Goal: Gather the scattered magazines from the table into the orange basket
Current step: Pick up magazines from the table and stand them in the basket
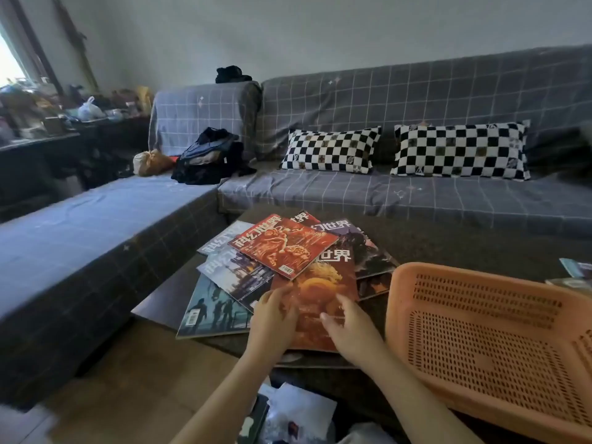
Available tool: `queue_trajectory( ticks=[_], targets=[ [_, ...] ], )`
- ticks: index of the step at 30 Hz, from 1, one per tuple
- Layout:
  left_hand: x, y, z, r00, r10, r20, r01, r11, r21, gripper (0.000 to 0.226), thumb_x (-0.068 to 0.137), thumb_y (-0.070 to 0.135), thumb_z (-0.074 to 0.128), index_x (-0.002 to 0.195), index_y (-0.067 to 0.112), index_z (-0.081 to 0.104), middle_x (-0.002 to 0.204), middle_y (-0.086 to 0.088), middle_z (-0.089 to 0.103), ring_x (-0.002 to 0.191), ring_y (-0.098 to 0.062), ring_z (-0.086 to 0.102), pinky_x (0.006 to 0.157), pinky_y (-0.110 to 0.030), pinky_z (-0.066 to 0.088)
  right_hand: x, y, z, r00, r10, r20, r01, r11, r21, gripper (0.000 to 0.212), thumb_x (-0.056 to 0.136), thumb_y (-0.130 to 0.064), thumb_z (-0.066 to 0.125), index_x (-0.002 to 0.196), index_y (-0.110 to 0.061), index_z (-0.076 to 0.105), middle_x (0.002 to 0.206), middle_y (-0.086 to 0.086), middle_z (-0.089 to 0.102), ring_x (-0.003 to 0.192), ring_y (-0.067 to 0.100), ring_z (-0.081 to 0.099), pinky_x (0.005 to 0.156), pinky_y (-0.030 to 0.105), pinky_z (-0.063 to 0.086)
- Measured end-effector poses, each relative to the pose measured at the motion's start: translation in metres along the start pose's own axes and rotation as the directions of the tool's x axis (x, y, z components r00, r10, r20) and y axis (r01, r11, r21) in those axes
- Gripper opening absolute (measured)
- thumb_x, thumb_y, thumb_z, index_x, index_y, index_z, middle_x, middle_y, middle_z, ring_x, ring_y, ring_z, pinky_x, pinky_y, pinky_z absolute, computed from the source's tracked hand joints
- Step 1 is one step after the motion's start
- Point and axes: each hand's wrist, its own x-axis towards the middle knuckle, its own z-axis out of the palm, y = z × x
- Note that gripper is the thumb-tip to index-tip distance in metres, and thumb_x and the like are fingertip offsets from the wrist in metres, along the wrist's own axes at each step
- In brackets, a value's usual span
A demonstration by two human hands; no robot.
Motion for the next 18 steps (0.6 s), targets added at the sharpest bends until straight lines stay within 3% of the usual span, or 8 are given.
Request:
queue_trajectory(
  ticks=[4,7,8,11,12,14,16,18],
  targets=[
    [0.015,-0.014,0.005,0.993,-0.113,0.019,0.113,0.994,0.007,0.037,0.093,0.033,0.058,0.129,0.027,0.055,0.130,0.001,0.050,0.104,-0.020,0.059,0.091,-0.041,0.052,0.021,0.009,0.009,0.987,0.082,-0.138,-0.095,0.992,-0.087,0.063,0.090,-0.041,0.052,0.144,-0.018,0.028,0.147,0.003,0.035,0.135,0.024,0.031,0.109,0.038,0.030],
    [0.024,-0.022,0.006,0.982,-0.190,-0.006,0.190,0.980,0.061,0.046,0.093,0.033,0.058,0.136,0.022,0.048,0.132,-0.002,0.051,0.114,-0.021,0.054,0.095,-0.036,0.046,0.028,0.015,0.016,0.974,0.112,-0.199,-0.148,0.973,-0.179,0.064,0.089,-0.044,0.050,0.144,-0.018,0.028,0.148,0.004,0.033,0.135,0.027,0.029,0.108,0.039,0.029],
    [0.027,-0.022,0.005,0.978,-0.208,-0.011,0.208,0.976,0.063,0.049,0.092,0.033,0.059,0.138,0.020,0.046,0.128,-0.002,0.054,0.110,-0.018,0.056,0.091,-0.033,0.048,0.029,0.015,0.016,0.967,0.112,-0.231,-0.157,0.969,-0.189,0.064,0.089,-0.044,0.050,0.144,-0.018,0.029,0.147,0.004,0.034,0.134,0.027,0.030,0.108,0.038,0.029],
    [0.036,-0.022,0.002,0.966,-0.258,-0.015,0.258,0.966,-0.001,0.050,0.090,0.033,0.064,0.135,0.018,0.048,0.099,0.010,0.059,0.075,-0.004,0.057,0.065,-0.025,0.049,0.029,0.018,0.017,0.947,0.116,-0.299,-0.177,0.966,-0.187,0.063,0.088,-0.043,0.053,0.142,-0.018,0.032,0.141,0.005,0.042,0.131,0.026,0.035,0.106,0.036,0.030],
    [0.037,-0.022,0.001,0.959,-0.284,-0.012,0.284,0.959,-0.011,0.054,0.088,0.033,0.066,0.136,0.017,0.048,0.098,0.010,0.059,0.072,-0.004,0.057,0.063,-0.024,0.048,0.029,0.019,0.017,0.943,0.114,-0.313,-0.177,0.968,-0.181,0.063,0.088,-0.042,0.054,0.142,-0.017,0.033,0.140,0.006,0.044,0.131,0.026,0.036,0.106,0.035,0.030],
    [0.038,-0.022,-0.003,0.937,-0.350,-0.001,0.350,0.936,-0.034,0.066,0.084,0.034,0.072,0.140,0.013,0.045,0.111,0.001,0.064,0.083,-0.011,0.062,0.070,-0.025,0.047,0.026,0.020,0.017,0.934,0.120,-0.336,-0.178,0.973,-0.148,0.064,0.087,-0.041,0.057,0.141,-0.015,0.033,0.140,0.008,0.044,0.131,0.025,0.037,0.107,0.034,0.029],
    [0.034,-0.024,-0.005,0.920,-0.391,0.005,0.391,0.919,-0.052,0.058,0.081,0.032,0.076,0.131,0.010,0.056,0.101,0.003,0.069,0.083,-0.012,0.063,0.067,-0.024,0.046,0.021,0.021,0.018,0.925,0.141,-0.352,-0.185,0.978,-0.095,0.066,0.086,-0.039,0.060,0.141,-0.014,0.033,0.140,0.009,0.043,0.130,0.024,0.039,0.106,0.033,0.032],
    [0.027,-0.026,-0.009,0.913,-0.408,0.024,0.409,0.911,-0.050,0.029,0.079,0.030,0.078,0.101,0.014,0.070,0.074,0.012,0.065,0.066,-0.005,0.060,0.055,-0.022,0.043,0.013,0.021,0.021,0.920,0.148,-0.364,-0.185,0.980,-0.068,0.068,0.084,-0.038,0.063,0.141,-0.014,0.033,0.139,0.009,0.041,0.129,0.024,0.040,0.103,0.033,0.035]
  ],
)
